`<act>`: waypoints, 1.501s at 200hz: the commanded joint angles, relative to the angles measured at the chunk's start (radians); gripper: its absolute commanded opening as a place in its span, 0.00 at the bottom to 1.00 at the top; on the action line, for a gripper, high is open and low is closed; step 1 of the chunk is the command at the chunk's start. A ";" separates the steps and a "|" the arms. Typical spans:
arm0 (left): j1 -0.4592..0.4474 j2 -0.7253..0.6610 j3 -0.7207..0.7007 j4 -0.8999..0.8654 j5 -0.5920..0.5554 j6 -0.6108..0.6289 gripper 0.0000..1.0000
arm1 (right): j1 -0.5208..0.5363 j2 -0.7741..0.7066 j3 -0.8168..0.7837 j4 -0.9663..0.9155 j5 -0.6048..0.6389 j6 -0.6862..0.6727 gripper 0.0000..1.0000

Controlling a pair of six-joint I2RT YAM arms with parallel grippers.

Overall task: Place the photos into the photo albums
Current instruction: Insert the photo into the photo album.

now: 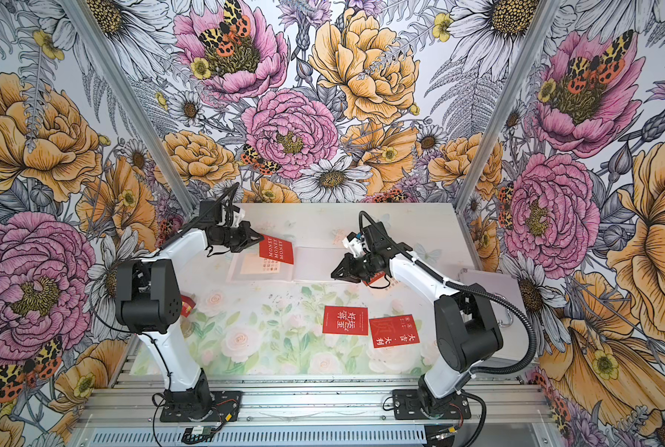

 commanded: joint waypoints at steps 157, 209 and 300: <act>-0.054 0.048 -0.074 0.005 -0.012 0.032 0.00 | -0.009 -0.033 0.006 -0.006 -0.010 -0.029 0.18; -0.116 0.133 0.018 0.006 -0.031 0.032 0.00 | -0.009 -0.033 -0.004 -0.006 -0.008 -0.032 0.18; -0.233 0.312 0.200 -0.004 -0.066 0.009 0.03 | -0.011 -0.073 -0.030 -0.018 0.009 -0.028 0.18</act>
